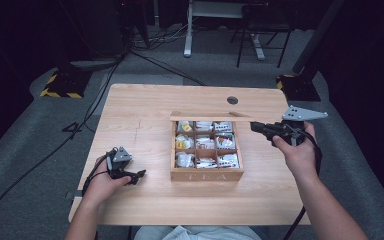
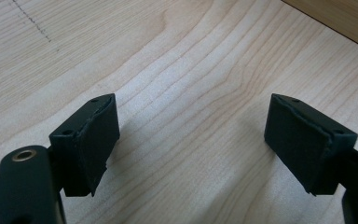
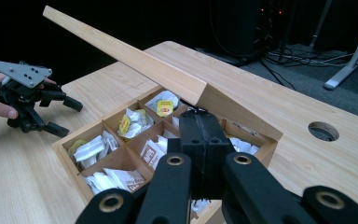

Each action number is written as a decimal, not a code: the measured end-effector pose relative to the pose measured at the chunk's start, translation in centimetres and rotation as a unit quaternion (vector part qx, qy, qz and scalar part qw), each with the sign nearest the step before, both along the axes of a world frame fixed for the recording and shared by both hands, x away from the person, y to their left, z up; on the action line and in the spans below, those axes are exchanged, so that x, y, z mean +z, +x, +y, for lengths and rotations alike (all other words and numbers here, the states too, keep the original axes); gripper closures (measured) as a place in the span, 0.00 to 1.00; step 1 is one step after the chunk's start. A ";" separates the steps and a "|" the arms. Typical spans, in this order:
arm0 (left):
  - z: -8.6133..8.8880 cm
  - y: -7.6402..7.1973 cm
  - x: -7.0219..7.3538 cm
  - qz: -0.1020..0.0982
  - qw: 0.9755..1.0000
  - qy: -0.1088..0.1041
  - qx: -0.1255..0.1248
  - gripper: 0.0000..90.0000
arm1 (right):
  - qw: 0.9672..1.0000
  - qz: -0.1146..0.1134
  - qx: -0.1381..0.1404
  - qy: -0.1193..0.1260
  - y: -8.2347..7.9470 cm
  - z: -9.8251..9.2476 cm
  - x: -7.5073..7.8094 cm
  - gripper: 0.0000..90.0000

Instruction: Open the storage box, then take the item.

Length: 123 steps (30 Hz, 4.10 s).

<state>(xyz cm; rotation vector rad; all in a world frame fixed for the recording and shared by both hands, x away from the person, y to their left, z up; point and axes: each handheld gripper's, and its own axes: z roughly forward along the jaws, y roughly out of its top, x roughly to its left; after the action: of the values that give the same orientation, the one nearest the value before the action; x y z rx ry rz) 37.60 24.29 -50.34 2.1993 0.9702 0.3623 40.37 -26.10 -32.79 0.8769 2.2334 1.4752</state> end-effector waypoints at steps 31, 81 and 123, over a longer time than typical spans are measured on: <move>-3.2 -1.0 6.9 -0.041 0.996 -0.063 -0.057 0.35 | 1.000 0.001 -0.005 -0.006 0.2 0.2 0.4 1.00; -15.1 0.7 9.5 -0.044 0.982 -0.099 -0.156 0.41 | 1.000 0.010 0.004 0.000 0.4 0.3 0.3 1.00; -19.4 3.7 6.5 0.020 0.981 -0.044 -0.189 0.87 | 1.000 0.017 0.009 0.002 0.7 0.4 0.0 1.00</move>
<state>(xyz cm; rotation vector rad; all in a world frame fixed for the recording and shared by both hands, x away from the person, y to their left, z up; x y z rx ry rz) 41.28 4.94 -43.81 2.2541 0.5572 0.0946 41.02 -25.73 -32.80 0.8918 2.2695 1.4838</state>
